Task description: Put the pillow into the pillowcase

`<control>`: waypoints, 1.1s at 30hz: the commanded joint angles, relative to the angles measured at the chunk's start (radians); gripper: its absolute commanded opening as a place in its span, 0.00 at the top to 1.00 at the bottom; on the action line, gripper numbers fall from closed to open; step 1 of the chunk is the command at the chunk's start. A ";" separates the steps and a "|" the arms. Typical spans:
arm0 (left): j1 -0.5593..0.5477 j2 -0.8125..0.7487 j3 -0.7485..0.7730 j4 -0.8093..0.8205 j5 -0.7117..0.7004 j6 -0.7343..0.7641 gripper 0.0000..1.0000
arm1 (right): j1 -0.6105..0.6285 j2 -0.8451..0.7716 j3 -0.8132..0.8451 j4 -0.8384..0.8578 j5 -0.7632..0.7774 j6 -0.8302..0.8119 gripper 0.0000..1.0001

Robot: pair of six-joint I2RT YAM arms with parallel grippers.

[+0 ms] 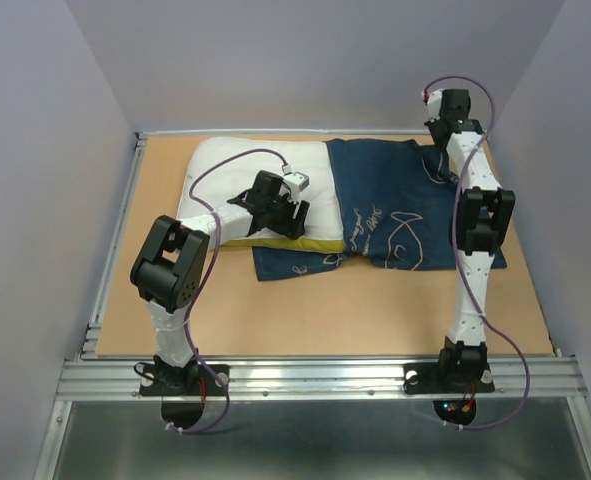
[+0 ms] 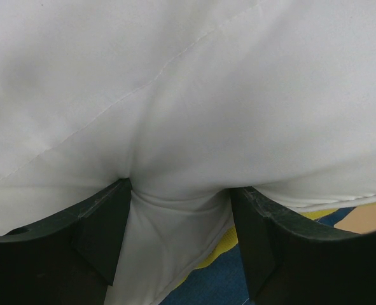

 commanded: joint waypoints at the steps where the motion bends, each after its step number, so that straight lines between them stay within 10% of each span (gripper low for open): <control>1: 0.006 0.048 -0.010 -0.072 -0.019 -0.010 0.26 | -0.107 0.037 0.204 0.235 0.121 -0.054 0.99; 3: 0.006 0.050 -0.009 -0.073 -0.019 -0.010 0.26 | -0.127 0.022 0.146 0.419 0.186 -0.091 0.99; 4: 0.006 0.051 -0.007 -0.073 -0.016 -0.010 0.26 | -0.124 0.014 0.132 0.452 0.195 -0.101 0.81; 5: 0.006 0.050 -0.004 -0.075 -0.013 -0.011 0.25 | -0.121 0.007 0.123 0.464 0.191 -0.096 0.26; 7: 0.006 0.042 -0.004 -0.075 0.002 -0.003 0.25 | -0.109 -0.051 0.027 0.464 0.148 -0.085 0.00; 13: 0.008 -0.020 -0.046 -0.031 0.106 0.020 0.25 | -0.049 -0.317 -0.331 0.373 0.025 -0.076 0.00; 17: 0.006 -0.168 -0.130 0.048 0.214 0.096 0.23 | -0.026 -0.427 -0.371 0.020 -0.279 0.088 0.03; 22: -0.020 -0.345 -0.199 -0.009 0.210 0.410 0.20 | -0.026 -0.530 -0.573 -0.244 -0.608 0.215 0.26; 28: -0.130 -0.421 -0.340 0.105 0.056 0.743 0.18 | -0.014 -0.766 -0.859 -0.123 -0.947 0.413 0.53; 33: -0.195 -0.367 -0.429 0.388 -0.114 0.915 0.16 | 0.026 -0.803 -1.037 -0.124 -0.873 0.433 0.58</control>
